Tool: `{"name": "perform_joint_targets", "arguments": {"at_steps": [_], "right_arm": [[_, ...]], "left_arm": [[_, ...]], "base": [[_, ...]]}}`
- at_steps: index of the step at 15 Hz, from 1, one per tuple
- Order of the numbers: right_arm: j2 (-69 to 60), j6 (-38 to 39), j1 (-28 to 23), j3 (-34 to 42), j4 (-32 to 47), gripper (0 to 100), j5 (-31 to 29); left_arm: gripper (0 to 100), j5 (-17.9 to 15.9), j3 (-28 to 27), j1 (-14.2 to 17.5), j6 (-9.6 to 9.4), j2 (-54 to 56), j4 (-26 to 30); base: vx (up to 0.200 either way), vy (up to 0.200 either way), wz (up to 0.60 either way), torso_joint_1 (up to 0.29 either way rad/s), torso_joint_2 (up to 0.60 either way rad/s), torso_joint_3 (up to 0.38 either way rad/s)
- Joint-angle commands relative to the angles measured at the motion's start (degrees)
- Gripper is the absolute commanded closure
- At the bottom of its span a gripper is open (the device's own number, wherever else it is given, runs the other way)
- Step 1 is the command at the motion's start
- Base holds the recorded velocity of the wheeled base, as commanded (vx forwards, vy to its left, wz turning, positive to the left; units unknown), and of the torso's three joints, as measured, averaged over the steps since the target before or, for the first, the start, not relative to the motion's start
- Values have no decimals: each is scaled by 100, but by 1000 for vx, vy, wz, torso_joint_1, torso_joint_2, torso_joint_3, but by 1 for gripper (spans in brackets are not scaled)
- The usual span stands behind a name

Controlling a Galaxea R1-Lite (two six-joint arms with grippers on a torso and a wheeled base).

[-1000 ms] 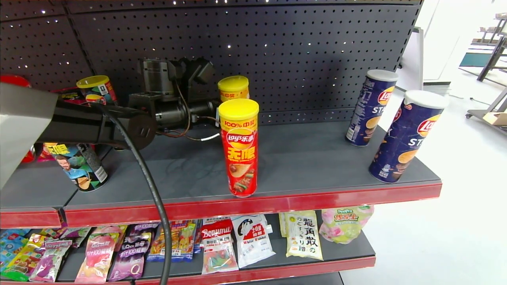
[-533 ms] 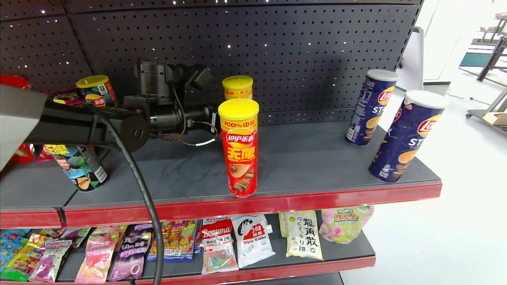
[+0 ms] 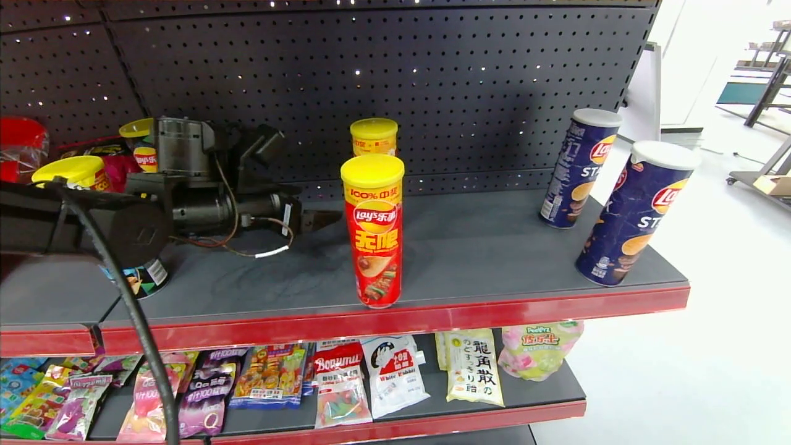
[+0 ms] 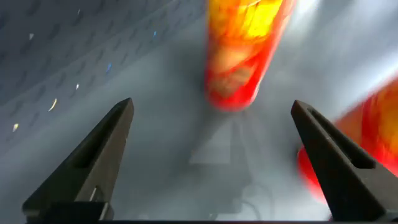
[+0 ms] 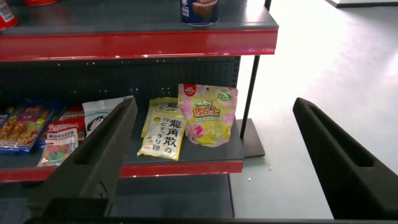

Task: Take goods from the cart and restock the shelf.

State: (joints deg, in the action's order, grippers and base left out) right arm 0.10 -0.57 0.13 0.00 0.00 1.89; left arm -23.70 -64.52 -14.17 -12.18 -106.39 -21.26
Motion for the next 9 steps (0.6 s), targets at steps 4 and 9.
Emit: {"name": "perform_joint_targets", "arguments": {"at_steps": [4, 9], "right_arm": [[8, -4, 4, 0, 0, 0, 4], [8, -4, 4, 0, 0, 0, 4]], "left_arm": [[0, 111, 3447, 406, -144, 3388, 17], [0, 348, 4176, 626, 708, 6842, 1256]], "base": [[0, 0, 0, 0, 0, 0], [0, 0, 0, 0, 0, 0]]}}
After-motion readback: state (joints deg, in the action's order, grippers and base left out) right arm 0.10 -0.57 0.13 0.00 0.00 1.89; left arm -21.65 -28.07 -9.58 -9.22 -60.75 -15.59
